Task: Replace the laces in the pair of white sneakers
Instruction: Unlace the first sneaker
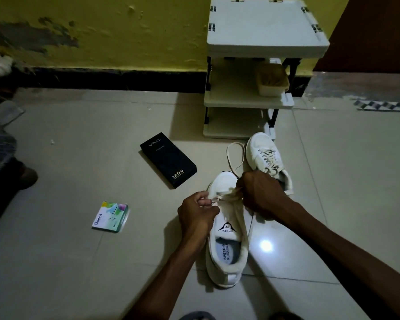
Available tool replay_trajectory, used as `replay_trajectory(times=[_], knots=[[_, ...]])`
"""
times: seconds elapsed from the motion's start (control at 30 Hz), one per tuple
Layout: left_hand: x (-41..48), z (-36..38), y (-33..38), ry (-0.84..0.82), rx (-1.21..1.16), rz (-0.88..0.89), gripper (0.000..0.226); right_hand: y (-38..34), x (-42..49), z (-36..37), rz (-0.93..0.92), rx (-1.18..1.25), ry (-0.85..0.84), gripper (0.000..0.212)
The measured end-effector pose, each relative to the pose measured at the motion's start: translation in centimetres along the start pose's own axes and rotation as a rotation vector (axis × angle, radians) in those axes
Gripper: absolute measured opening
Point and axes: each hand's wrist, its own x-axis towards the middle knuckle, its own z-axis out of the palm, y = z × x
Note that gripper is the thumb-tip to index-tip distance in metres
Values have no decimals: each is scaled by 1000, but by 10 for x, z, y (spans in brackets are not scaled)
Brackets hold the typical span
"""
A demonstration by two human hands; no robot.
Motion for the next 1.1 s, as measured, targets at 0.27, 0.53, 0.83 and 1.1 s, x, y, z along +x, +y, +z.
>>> replay_trajectory(times=[0.27,0.53,0.83,1.1], knots=[[-8,3,-3,51,99,174,48,-3,4,-6,33,-70,-70,13],[-9,6,-4,-12,207,259,32,-5,24,-20,236,1012,268,41],[4,8,-7,-175,643,546,25,-15,-30,27,155,244,-58,32],[19,14,22,-316,1106,961,21,-7,-46,59,154,481,256,38]])
